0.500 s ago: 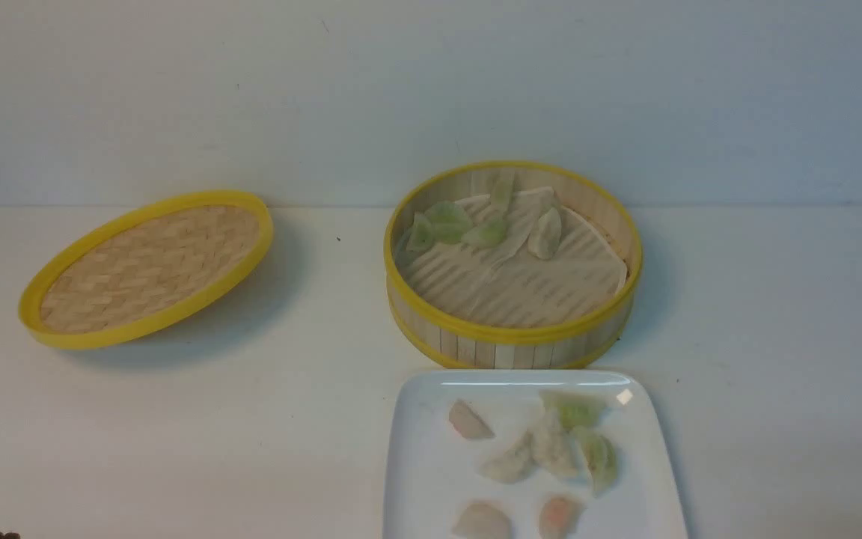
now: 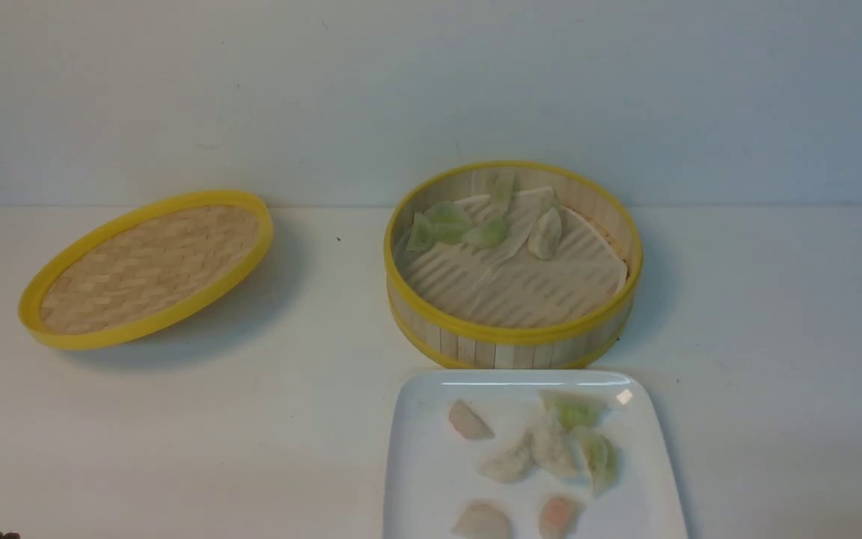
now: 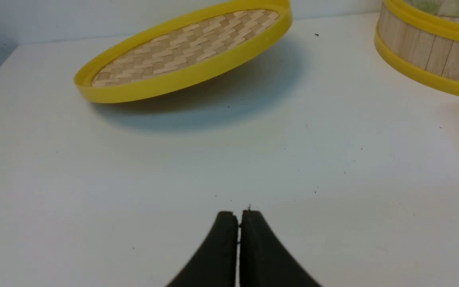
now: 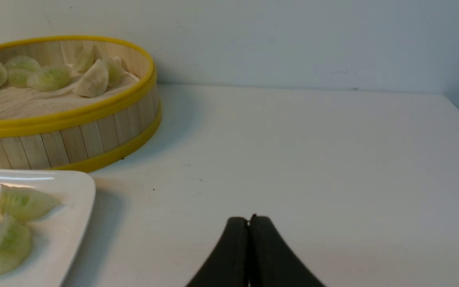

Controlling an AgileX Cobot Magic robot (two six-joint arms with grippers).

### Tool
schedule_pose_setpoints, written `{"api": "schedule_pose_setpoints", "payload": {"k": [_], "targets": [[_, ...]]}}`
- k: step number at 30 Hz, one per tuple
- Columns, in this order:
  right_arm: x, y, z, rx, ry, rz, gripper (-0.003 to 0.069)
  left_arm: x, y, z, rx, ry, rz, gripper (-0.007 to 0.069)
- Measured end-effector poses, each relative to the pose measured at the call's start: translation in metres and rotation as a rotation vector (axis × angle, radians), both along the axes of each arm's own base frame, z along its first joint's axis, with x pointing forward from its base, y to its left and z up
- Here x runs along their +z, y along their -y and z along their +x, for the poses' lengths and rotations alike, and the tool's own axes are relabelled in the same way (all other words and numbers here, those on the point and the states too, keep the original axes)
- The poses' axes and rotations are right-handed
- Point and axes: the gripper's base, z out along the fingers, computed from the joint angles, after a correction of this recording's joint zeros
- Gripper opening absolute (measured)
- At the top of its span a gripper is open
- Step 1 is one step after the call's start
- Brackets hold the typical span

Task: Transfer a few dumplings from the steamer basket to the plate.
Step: Use the left arm to grab a dumpling from the steamer

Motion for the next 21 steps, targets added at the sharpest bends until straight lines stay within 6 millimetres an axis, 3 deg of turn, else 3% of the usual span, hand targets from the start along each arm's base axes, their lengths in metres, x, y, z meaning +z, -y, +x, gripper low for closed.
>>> {"api": "schedule_pose_setpoints", "payload": {"k": [21], "targets": [[0.0000,0.0000,0.0000,-0.003,0.000,0.009,-0.0015,0.0010,0.0003,0.0003,0.001,0.010,-0.013,-0.0006]]}}
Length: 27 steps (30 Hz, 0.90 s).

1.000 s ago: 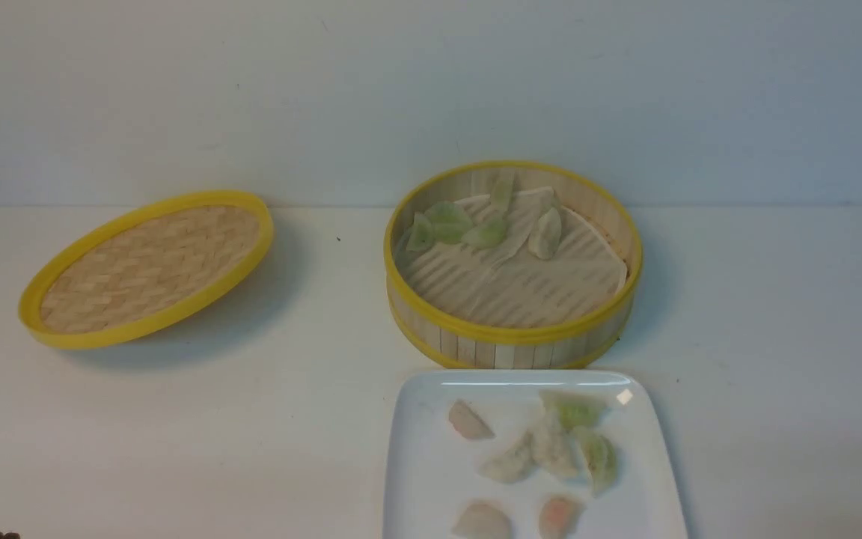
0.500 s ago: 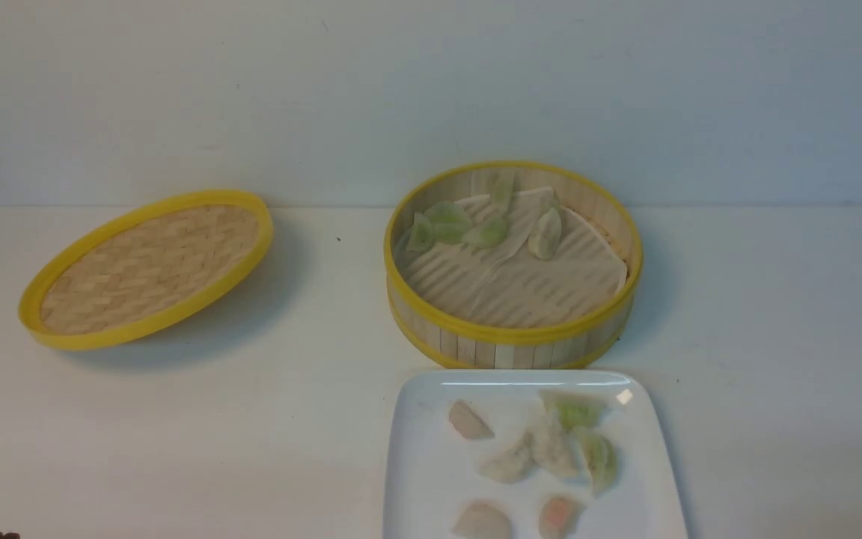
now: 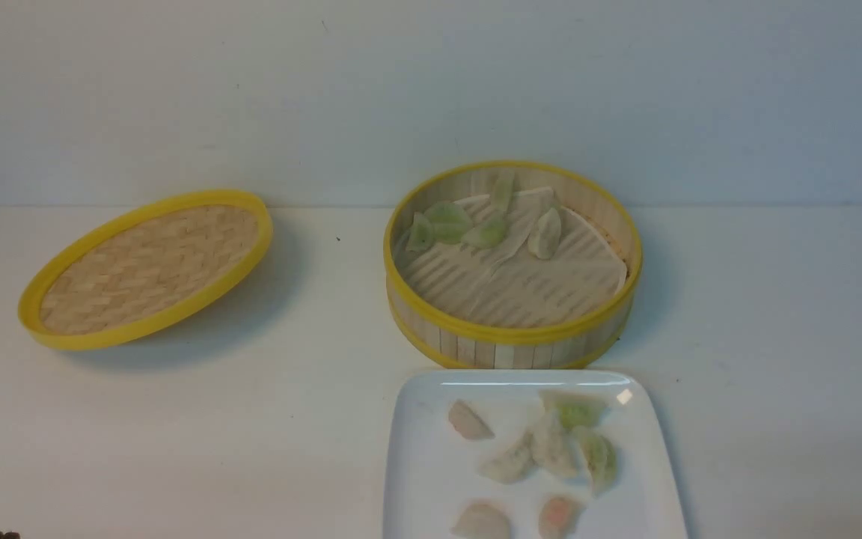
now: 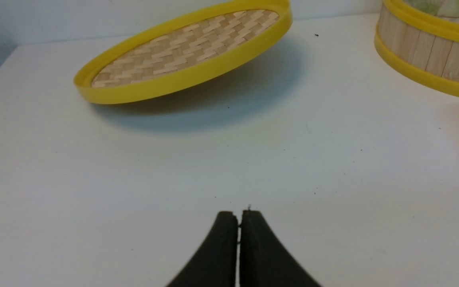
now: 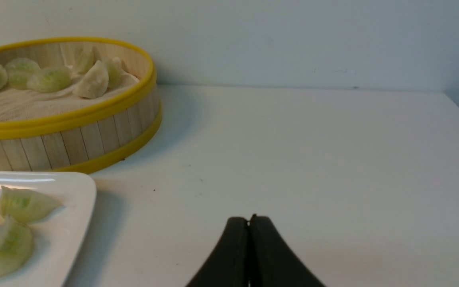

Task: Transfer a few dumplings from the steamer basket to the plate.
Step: Use the left arm to grab a dumpling from the steamer

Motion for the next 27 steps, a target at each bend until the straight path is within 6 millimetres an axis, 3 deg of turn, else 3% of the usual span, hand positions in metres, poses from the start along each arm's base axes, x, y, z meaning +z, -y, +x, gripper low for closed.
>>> {"api": "schedule_pose_setpoints", "payload": {"k": [5,6,9,15,24,27], "targets": [[0.000,0.000,0.000,0.000,0.000,0.002,-0.0015,0.010,0.003,0.002,0.021,0.094,-0.211,-0.0006],[0.000,0.000,0.000,0.000,0.000,0.002,-0.0015,0.015,0.004,0.003,0.037,0.137,-0.353,-0.0006],[0.000,0.000,0.000,-0.001,0.000,0.003,-0.0015,0.022,0.004,0.004,0.062,0.187,-0.564,-0.0006],[0.000,0.000,0.000,-0.001,0.000,0.003,-0.0015,0.028,0.002,0.004,0.099,0.226,-0.842,-0.0006],[0.000,0.000,0.000,0.000,0.002,0.015,-0.0015,0.042,-0.006,0.003,0.152,0.345,-0.984,-0.0006],[0.004,-0.003,0.001,0.005,0.054,0.132,-0.0015,0.072,-0.005,-0.003,0.095,0.422,-0.911,-0.0006]]}}
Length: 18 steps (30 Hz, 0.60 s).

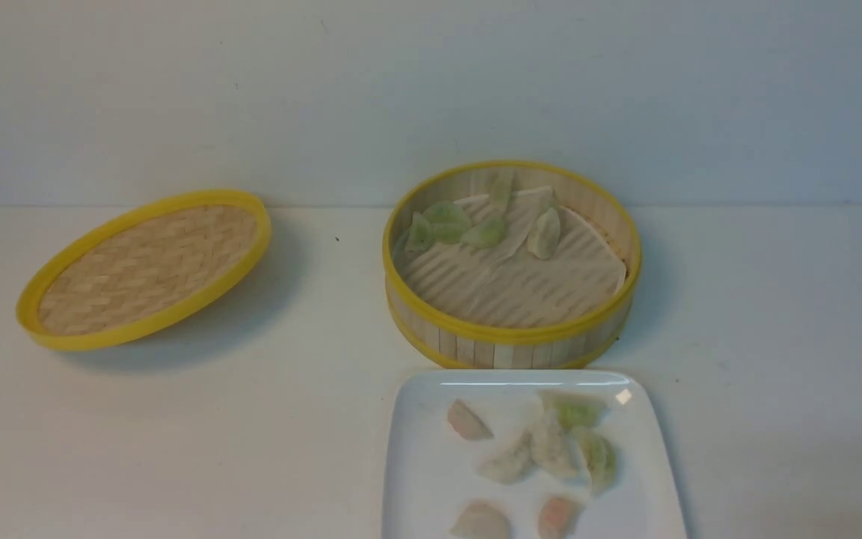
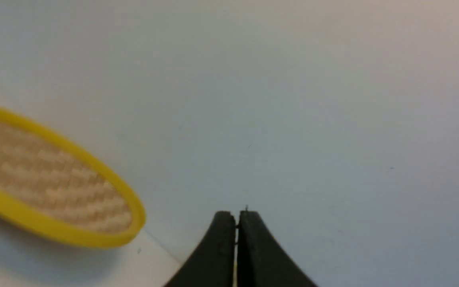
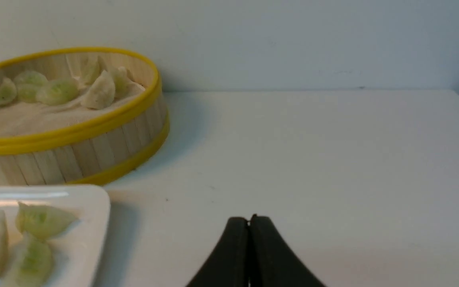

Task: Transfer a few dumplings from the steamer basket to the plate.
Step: Use the left arm to grab a dumpling from the steamer

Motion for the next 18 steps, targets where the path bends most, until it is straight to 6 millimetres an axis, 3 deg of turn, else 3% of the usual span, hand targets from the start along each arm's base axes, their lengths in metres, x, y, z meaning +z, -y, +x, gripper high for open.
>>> {"api": "schedule_pose_setpoints", "payload": {"k": [4,8,12,18], "targets": [[0.015,-0.001,0.001,-0.010,0.158,0.329,-0.0015,0.042,0.007,-0.011,-0.050,0.060,0.154,-0.0006],[0.024,0.002,0.000,-0.031,0.254,0.568,-0.0015,0.073,0.021,-0.004,-0.192,-0.047,0.293,-0.0006],[0.028,0.005,0.000,-0.046,0.292,0.675,-0.0015,0.094,0.039,0.024,-0.429,-0.284,0.466,-0.0006],[0.031,0.007,-0.001,-0.055,0.333,0.695,-0.0015,0.103,0.051,0.077,-0.648,-0.489,0.665,-0.0006]]}}
